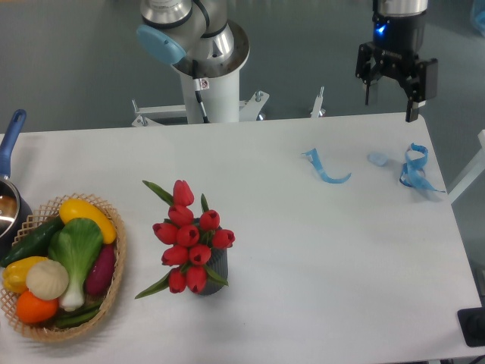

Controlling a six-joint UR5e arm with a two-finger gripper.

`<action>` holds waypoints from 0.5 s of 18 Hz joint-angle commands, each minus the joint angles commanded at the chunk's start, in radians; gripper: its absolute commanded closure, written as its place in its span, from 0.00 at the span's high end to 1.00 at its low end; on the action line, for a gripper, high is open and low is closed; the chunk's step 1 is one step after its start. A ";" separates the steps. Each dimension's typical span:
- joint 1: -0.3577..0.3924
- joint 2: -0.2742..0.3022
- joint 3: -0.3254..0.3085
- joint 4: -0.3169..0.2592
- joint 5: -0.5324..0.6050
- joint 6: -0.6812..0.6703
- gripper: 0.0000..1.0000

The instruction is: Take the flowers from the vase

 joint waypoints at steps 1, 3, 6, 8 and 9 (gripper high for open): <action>0.000 0.000 0.000 0.002 0.002 -0.006 1.00; 0.000 -0.002 0.015 0.000 0.005 -0.005 1.00; 0.000 0.009 -0.012 -0.002 0.002 -0.008 1.00; 0.000 0.009 -0.021 -0.003 -0.003 -0.008 1.00; -0.002 0.012 -0.029 -0.005 -0.006 -0.011 1.00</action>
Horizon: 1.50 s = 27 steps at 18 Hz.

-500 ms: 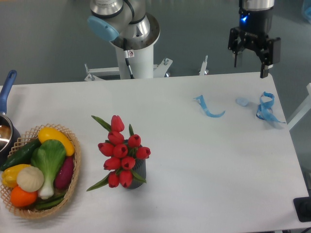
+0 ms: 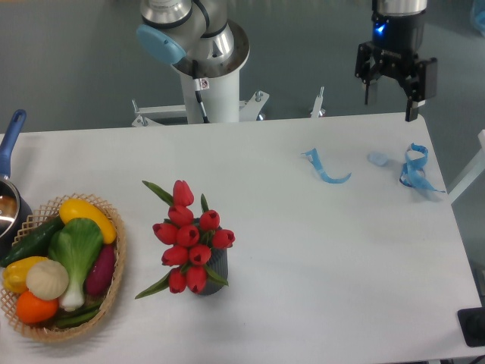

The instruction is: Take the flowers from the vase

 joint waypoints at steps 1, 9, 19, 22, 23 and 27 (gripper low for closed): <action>0.000 0.002 -0.015 0.002 -0.003 -0.021 1.00; -0.063 -0.003 -0.078 0.006 -0.080 -0.256 1.00; -0.208 -0.067 -0.107 0.049 -0.288 -0.560 1.00; -0.276 -0.112 -0.123 0.115 -0.392 -0.593 1.00; -0.279 -0.126 -0.123 0.118 -0.419 -0.623 1.00; -0.325 -0.161 -0.112 0.132 -0.433 -0.630 1.00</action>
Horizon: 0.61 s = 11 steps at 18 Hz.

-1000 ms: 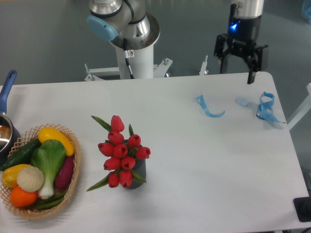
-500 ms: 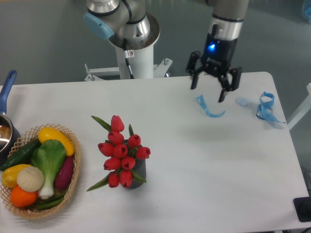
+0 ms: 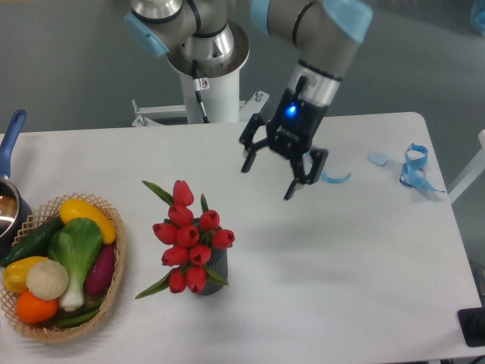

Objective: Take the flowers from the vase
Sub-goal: 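Move the open gripper toward the red tulip stems above the vase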

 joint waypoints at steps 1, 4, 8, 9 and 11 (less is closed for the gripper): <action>-0.006 -0.006 0.002 0.000 0.000 -0.005 1.00; -0.045 -0.009 0.000 0.002 -0.003 -0.018 1.00; -0.078 -0.061 0.029 0.037 0.003 -0.034 1.00; -0.080 -0.066 0.031 0.043 0.003 -0.035 1.00; -0.097 -0.087 0.037 0.066 0.006 -0.038 1.00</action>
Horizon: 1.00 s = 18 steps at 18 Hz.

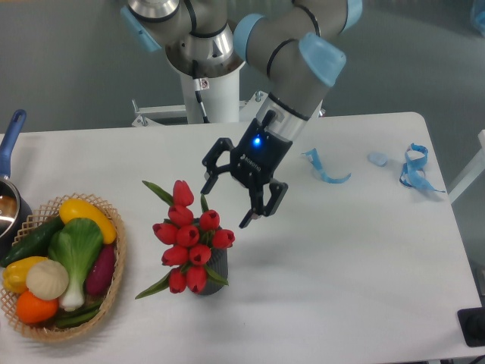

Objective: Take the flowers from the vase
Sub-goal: 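Move the open gripper toward the red tulip stems above the vase, then lower the gripper around the tulip stems and close it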

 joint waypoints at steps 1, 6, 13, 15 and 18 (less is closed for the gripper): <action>-0.011 -0.005 0.000 0.005 0.002 0.000 1.00; -0.035 -0.035 0.026 0.005 0.003 -0.002 1.00; -0.055 -0.074 0.058 0.006 0.006 -0.003 1.00; -0.068 -0.077 0.060 0.006 0.006 -0.003 1.00; -0.074 -0.084 0.071 0.006 0.006 -0.003 0.94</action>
